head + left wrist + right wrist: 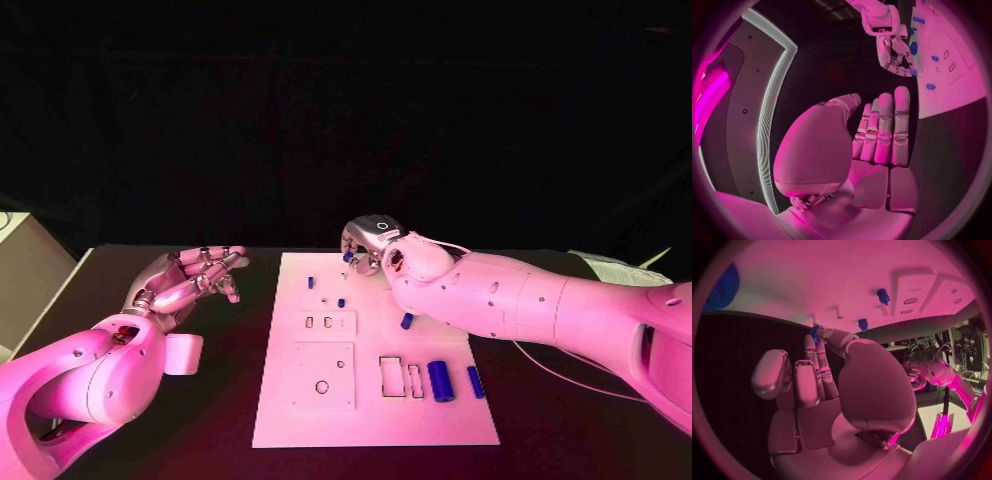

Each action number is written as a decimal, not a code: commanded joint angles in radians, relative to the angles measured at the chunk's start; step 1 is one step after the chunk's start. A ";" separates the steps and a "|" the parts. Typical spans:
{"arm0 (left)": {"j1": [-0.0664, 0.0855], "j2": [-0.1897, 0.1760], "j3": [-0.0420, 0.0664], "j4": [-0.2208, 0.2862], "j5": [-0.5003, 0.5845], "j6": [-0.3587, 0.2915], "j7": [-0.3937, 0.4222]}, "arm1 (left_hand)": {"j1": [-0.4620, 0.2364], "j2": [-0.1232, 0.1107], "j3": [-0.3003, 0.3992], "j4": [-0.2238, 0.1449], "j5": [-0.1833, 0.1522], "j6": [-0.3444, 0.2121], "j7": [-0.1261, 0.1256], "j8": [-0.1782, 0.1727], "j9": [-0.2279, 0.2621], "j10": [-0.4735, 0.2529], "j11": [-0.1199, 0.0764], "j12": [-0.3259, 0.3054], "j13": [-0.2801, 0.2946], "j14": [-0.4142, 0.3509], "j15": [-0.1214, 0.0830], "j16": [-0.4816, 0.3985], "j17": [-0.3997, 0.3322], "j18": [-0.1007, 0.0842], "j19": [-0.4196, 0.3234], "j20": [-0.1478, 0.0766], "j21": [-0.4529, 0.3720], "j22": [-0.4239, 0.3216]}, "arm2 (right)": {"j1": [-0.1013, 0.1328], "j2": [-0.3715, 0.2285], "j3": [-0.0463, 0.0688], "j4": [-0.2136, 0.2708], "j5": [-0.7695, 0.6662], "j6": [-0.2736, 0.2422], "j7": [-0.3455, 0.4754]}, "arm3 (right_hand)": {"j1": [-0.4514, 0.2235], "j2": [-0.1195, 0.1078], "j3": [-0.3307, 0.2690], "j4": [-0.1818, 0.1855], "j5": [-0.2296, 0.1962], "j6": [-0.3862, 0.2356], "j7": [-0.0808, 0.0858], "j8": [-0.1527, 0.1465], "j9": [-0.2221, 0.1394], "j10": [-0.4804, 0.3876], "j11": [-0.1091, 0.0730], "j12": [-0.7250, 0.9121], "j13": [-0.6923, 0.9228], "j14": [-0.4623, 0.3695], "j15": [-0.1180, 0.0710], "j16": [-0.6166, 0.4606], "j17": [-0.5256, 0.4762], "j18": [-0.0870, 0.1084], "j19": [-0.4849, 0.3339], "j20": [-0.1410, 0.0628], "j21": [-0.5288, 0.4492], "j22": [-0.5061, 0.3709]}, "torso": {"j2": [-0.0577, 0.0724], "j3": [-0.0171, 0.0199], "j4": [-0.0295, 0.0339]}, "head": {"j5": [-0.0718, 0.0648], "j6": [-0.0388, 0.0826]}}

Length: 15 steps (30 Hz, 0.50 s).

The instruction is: Assemble the parts on the task board

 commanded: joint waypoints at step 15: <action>0.001 -0.002 0.002 0.007 -0.003 0.016 0.004 | -0.007 0.001 0.008 -0.001 -0.005 -0.005 -0.001 0.004 0.001 -0.003 0.003 -0.004 0.001 0.001 0.000 0.007 0.001 0.014 -0.007 0.002 0.002 0.001 | -0.004 0.017 0.000 -0.021 -0.029 0.052 -0.027 | -0.011 -0.006 -0.001 -0.003 -0.008 -0.008 0.001 0.004 0.002 0.003 -0.002 0.007 0.001 0.028 0.003 0.006 0.000 -0.005 -0.006 0.002 0.002 0.000 | 0.006 -0.0040 0.0061 | -0.003 -0.003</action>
